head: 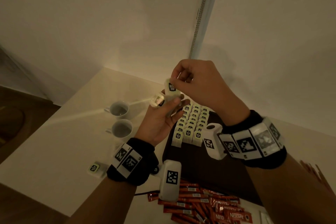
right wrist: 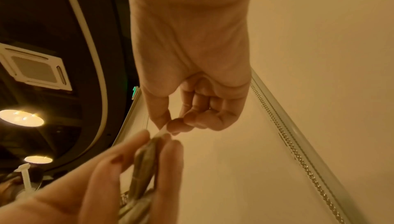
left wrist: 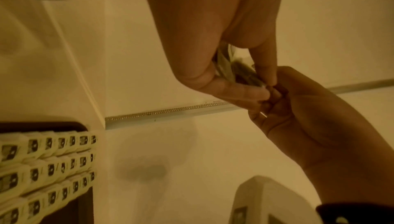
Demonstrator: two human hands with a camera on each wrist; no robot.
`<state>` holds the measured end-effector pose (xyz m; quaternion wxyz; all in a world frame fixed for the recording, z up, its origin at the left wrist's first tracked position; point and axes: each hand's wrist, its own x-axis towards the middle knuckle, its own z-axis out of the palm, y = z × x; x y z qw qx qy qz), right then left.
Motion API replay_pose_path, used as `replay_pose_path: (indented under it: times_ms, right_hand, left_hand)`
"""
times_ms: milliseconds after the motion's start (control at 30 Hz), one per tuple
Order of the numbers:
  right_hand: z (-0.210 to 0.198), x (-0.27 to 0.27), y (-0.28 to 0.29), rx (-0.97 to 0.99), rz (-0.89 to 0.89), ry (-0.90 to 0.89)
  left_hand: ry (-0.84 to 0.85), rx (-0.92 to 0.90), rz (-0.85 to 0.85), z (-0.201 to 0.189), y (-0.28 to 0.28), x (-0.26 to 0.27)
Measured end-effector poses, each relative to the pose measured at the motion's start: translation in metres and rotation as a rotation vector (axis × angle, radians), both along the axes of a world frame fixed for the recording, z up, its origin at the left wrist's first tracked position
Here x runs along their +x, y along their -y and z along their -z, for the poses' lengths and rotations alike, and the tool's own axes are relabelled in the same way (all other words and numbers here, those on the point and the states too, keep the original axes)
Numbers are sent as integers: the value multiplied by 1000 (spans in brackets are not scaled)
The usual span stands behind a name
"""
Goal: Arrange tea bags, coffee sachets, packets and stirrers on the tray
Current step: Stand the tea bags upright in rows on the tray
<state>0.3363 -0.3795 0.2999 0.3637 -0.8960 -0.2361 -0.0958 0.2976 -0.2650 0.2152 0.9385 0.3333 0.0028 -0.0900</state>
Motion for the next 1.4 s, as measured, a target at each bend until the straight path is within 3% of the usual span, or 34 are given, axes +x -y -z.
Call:
replay_pose_path:
  times_ms: [267,733,1133,1267,1400]
  right_hand:
    - [4,6,4,97,78,-59]
    - [19,6,27,229,-7,-238]
    - [27,4,38,165,-3,-180]
    - [38,7,51,178,43,-189]
    - [83,6,70,-23,107,-295]
  left_hand:
    - [13,-33,-10,4,0,-2]
    - [25,192,-89,12,1,-1]
    - [-9,232,-74,22,5,0]
    - [-151,190,-82,29,-4,5]
    - [-290,163,-43,34,-24,11]
